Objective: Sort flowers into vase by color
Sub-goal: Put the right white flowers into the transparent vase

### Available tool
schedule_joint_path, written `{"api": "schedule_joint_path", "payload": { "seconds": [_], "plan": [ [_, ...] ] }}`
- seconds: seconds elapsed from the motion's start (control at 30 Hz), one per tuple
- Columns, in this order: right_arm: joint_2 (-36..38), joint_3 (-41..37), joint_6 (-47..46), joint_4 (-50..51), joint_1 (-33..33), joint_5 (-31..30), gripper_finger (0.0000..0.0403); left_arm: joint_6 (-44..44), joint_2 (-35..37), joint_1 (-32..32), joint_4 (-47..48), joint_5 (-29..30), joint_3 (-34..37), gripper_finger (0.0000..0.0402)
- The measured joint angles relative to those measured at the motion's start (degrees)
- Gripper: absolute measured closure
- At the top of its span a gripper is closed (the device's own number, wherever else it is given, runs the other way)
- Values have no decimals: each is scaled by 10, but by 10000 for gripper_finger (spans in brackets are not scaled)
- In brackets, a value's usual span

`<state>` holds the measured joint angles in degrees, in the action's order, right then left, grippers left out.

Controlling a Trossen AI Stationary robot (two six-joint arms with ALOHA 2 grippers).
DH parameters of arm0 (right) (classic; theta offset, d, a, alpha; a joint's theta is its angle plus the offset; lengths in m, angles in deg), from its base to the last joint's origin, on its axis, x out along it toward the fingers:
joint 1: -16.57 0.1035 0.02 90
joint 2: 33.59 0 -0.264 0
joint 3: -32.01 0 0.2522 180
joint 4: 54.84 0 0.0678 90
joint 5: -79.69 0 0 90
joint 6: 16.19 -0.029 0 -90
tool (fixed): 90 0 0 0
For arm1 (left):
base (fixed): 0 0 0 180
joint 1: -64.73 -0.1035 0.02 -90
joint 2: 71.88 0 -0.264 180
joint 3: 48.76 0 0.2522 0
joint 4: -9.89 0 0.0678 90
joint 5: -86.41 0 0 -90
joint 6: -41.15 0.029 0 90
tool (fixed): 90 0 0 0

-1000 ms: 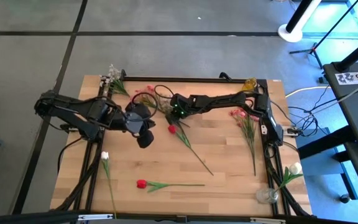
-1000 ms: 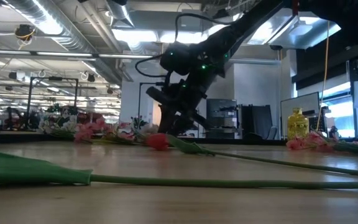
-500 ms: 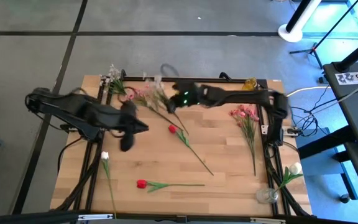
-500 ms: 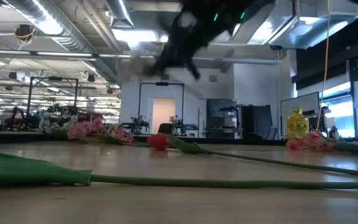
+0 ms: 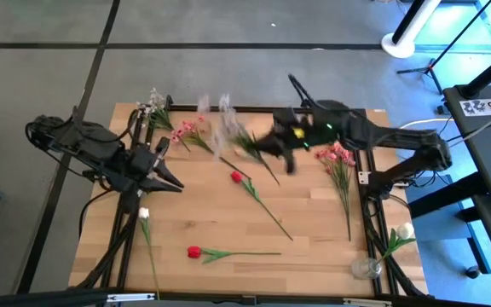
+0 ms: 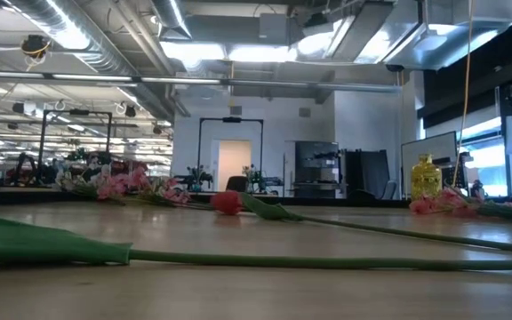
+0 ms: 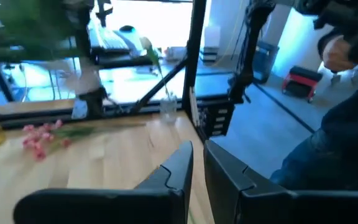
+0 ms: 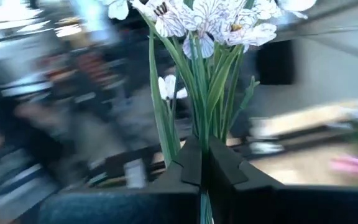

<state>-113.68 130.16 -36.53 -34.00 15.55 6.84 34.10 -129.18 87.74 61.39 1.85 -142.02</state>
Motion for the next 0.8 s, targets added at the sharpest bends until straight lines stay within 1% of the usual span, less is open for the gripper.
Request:
{"api": "schedule_joint_path", "payload": {
  "seconds": [0.03, 0.1, 0.23, 0.3, 0.37, 0.5, 0.63, 0.8],
  "plan": [
    [10, -9, 0, -6, 18, 22, 398, 2, -8, 0, -14, -5, 0, 365],
    [37, -32, 0, -30, 61, 46, 399, 2, -25, 0, -43, -16, 0, 365],
    [119, -98, 27, -77, 161, 54, 400, 2, -61, 0, -110, -22, 0, 365],
    [165, -143, 40, -97, 209, 46, 400, 2, -86, 0, -155, -21, 0, 365],
    [215, -196, 44, -114, 258, 22, 401, 1, -114, 0, -206, -21, 0, 365],
    [296, -301, 41, -142, 344, -16, 401, -31, -165, 0, -303, -21, 0, 365],
    [324, -372, 14, -192, 416, -27, 401, -60, -201, 0, -358, -21, 0, 365],
    [323, -421, 30, -183, 489, -30, 401, -63, -221, -3, -393, -20, 0, 365]
  ]
}}
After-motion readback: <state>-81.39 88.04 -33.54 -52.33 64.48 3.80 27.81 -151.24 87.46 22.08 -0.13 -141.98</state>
